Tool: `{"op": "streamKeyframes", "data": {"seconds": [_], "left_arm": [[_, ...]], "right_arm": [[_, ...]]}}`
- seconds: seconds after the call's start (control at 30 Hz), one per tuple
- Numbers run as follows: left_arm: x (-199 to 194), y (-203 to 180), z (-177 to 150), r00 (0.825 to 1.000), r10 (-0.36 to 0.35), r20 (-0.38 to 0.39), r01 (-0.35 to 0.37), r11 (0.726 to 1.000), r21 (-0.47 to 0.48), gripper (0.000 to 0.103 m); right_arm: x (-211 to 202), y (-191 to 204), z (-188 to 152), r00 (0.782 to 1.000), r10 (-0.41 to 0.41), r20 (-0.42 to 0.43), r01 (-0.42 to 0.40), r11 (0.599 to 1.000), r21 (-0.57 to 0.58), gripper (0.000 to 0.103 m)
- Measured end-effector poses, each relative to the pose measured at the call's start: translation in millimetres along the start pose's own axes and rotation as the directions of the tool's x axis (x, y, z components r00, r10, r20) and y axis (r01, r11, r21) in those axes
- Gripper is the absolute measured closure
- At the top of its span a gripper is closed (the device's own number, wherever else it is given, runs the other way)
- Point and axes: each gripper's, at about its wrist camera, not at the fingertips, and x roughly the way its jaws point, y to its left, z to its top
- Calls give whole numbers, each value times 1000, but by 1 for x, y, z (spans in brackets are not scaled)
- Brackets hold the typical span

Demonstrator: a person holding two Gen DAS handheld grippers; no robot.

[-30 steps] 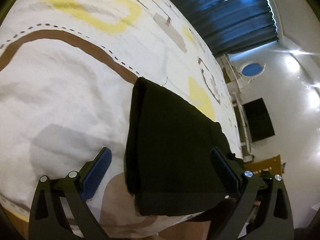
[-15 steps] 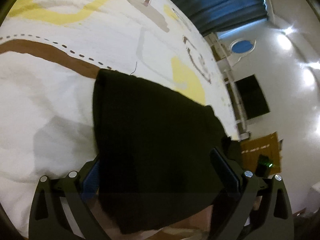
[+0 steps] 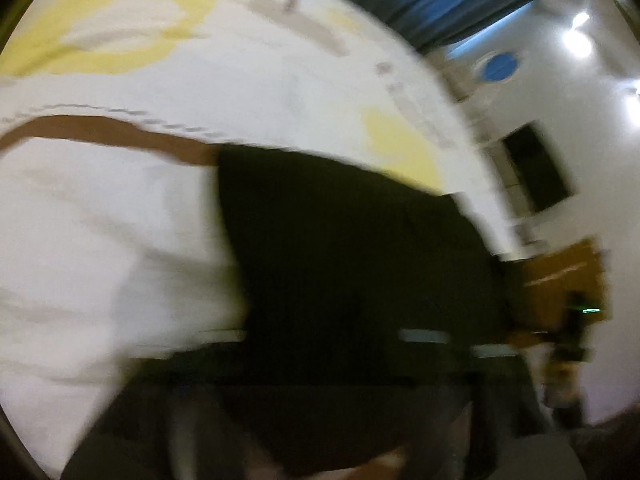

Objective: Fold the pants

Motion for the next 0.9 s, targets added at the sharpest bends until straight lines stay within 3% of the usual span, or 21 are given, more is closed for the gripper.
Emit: {"op": "streamKeyframes", "data": {"seconds": [0.07,0.2,0.37,0.53,0.9], "left_arm": [[-4,13,-2,996,-91,14,92,993,-80,88],[-7,-1,-3,998,-61,30,62,998,-29,90],[-24,-19,1,991,-101,86,104,994,-28,90],[-37,-50,5,979,-164,122,166,986,-11,90],[-33,-151,11,968,-214,128,198,972,130,90]], "right_arm": [[-2,-3,-1,1000,7,6,-7,1000,10,52],[-5,-7,-1,1000,10,16,-10,1000,25,52],[-13,-12,-1,999,3,38,-5,999,36,52],[-22,-20,-3,998,-1,60,-2,999,52,52],[-37,-35,-18,996,3,88,-11,996,87,52]]}}
